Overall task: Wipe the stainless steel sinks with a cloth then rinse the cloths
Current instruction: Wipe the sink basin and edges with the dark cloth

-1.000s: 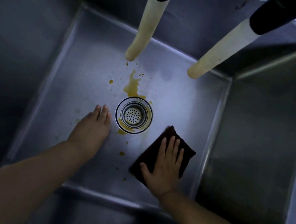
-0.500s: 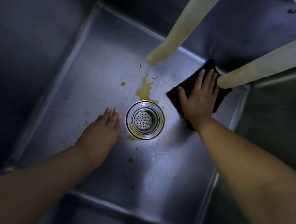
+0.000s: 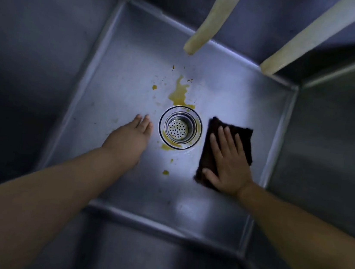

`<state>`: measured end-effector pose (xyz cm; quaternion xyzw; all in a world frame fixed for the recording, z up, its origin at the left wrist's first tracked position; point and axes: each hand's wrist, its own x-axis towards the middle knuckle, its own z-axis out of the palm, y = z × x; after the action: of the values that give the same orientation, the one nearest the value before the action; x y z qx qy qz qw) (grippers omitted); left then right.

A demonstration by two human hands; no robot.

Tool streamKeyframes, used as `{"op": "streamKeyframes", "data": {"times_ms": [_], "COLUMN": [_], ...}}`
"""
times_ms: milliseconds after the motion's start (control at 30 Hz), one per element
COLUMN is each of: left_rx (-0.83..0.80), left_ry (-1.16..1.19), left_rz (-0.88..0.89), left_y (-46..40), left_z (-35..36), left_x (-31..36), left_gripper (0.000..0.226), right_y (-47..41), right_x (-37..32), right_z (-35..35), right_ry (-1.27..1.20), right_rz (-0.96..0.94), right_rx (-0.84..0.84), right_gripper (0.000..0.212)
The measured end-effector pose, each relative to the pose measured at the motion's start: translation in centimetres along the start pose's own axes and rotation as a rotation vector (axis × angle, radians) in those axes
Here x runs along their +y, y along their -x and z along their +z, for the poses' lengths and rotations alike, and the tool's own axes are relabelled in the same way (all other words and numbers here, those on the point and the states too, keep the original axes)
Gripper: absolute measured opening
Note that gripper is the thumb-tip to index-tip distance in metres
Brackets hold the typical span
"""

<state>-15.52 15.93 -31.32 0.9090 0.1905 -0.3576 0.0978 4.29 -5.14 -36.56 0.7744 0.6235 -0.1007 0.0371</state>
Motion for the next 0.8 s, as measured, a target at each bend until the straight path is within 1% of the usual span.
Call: {"op": "streamKeyframes", "data": {"times_ms": [67, 167, 267, 333, 367, 433, 500, 567, 733, 800], "left_rx": [-0.002, 0.109, 0.221, 0.364, 0.430, 0.554, 0.630, 0.688, 0.715, 0.689], "left_ry": [-0.016, -0.090, -0.171, -0.206, -0.221, -0.188, -0.212, -0.246, -0.343, -0.372], "left_rz": [0.048, 0.083, 0.096, 0.155, 0.158, 0.123, 0.071, 0.072, 0.073, 0.076], "left_y": [0.6, 2.4, 5.4, 7.9, 9.1, 11.0, 12.3, 13.1, 14.4, 14.9], "left_z": [-0.5, -1.6, -3.0, -3.7, -4.0, -3.9, -3.8, -3.7, -4.0, -4.5], "left_x": [-0.7, -2.3, -4.8, -6.5, -7.3, -8.7, -10.0, -11.4, -14.6, -14.8], "left_gripper": [0.089, 0.088, 0.083, 0.085, 0.085, 0.078, 0.067, 0.053, 0.028, 0.019], "right_y": [3.4, 7.2, 7.8, 6.8, 6.0, 4.1, 1.9, -0.1, -4.3, -6.1], "right_x": [-1.9, -4.7, -7.1, -8.7, -9.5, -11.0, -12.7, -14.2, -17.1, -18.1], "right_z": [0.8, 1.8, 1.8, 1.5, 1.4, 1.1, 0.9, 0.7, 0.0, -0.3], "right_ry": [0.007, 0.027, 0.030, 0.027, 0.021, 0.000, -0.027, -0.043, -0.061, -0.069], "right_rz": [-0.036, -0.095, -0.005, 0.075, 0.104, 0.150, 0.176, 0.179, 0.164, 0.147], "right_rx": [-0.047, -0.072, -0.099, -0.140, -0.159, -0.169, -0.145, -0.123, -0.130, -0.131], "right_gripper": [0.088, 0.094, 0.100, 0.099, 0.098, 0.095, 0.093, 0.091, 0.090, 0.090]}}
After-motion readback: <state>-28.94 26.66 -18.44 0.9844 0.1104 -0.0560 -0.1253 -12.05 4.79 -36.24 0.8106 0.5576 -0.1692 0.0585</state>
